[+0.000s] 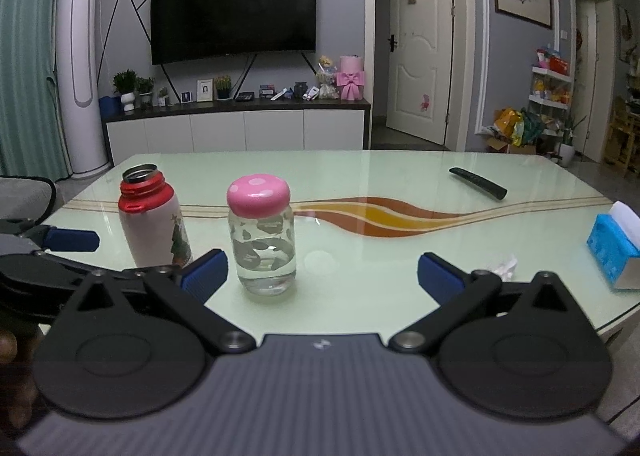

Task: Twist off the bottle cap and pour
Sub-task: 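Advance the left tool toward the clear glass jar with pink lid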

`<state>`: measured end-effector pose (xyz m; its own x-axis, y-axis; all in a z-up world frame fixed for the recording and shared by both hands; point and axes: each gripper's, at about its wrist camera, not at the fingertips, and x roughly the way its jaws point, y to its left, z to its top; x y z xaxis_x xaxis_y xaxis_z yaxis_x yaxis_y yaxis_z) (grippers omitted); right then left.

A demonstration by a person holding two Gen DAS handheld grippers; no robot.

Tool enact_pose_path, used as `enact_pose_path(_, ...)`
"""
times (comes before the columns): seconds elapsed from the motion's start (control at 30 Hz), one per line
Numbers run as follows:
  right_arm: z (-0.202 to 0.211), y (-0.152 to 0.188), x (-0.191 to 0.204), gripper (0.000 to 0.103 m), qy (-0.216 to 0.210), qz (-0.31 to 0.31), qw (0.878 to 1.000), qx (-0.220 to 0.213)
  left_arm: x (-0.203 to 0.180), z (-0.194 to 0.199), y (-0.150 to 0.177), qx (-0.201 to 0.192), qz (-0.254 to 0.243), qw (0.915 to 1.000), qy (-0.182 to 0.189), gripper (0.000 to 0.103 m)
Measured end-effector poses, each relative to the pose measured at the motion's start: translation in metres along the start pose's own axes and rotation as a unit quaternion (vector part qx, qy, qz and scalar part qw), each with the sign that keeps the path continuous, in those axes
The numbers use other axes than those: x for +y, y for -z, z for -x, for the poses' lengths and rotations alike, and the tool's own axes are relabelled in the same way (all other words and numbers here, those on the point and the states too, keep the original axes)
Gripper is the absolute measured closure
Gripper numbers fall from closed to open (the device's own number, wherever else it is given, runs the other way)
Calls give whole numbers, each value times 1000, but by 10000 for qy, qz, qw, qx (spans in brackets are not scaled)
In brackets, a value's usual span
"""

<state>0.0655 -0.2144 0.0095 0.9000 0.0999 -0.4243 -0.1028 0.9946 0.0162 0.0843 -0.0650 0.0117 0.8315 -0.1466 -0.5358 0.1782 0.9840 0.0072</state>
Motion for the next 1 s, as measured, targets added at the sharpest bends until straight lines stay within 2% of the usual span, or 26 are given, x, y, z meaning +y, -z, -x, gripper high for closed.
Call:
enact_pose_path(0.67,-31,-5,-13,0,-359,52,9992,173,-2,-54,-9,-21,-335,9991,269,0)
enact_pose_path(1.0,-42,-6,-19,0,-300,55,9994,183,-3,-91,-11,-89,-419,9975,567,2)
